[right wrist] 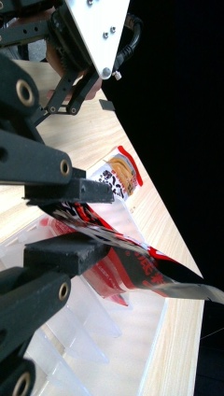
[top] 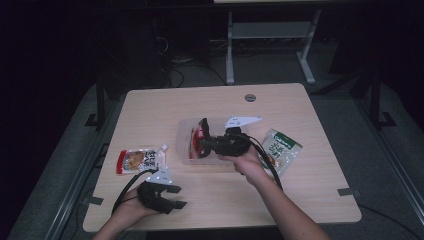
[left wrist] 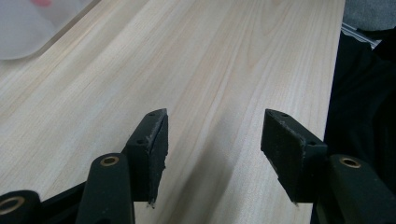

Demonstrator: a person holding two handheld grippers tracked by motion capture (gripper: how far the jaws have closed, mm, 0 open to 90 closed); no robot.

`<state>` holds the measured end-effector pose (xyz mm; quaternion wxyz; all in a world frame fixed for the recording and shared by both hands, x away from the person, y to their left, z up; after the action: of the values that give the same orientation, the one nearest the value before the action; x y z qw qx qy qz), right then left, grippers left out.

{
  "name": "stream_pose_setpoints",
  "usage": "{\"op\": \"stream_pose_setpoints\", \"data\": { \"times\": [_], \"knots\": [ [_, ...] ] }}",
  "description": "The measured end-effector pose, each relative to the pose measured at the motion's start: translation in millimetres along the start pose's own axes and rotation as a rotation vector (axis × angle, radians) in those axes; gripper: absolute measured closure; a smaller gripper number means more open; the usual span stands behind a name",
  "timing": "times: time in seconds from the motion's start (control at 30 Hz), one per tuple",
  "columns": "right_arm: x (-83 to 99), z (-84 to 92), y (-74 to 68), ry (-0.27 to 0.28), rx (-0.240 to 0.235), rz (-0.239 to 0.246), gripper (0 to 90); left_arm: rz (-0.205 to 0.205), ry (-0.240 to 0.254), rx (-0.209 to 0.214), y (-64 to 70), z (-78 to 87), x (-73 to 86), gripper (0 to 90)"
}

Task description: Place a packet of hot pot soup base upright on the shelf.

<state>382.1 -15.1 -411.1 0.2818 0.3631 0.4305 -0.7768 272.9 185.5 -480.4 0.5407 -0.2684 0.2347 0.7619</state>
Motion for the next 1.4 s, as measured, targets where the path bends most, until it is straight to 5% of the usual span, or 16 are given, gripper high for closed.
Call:
{"op": "stream_pose_setpoints", "data": {
  "times": [0.7,1.4],
  "knots": [
    [4.4,-0.3,-3.7,-0.032,0.024,0.031,64.8,-0.005,-0.008,-0.002,-0.7,0.2,0.9,40.9],
    [17.2,24.1,-9.6,-0.095,0.122,0.107,49.5,-0.001,-0.006,-0.004,-0.2,0.2,0.6,41.0]
  ]
}}
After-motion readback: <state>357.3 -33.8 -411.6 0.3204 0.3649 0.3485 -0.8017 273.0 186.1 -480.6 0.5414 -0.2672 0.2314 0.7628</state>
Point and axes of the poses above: each handheld gripper's, and its own axes: z roughly backward along the jaws, x roughly out of its underside, y roughly to its right, the point moved 5 cm from there along -z, roughly forward along the jaws, and after that the axes turned 9 degrees about -z, right-handed, at the moved point
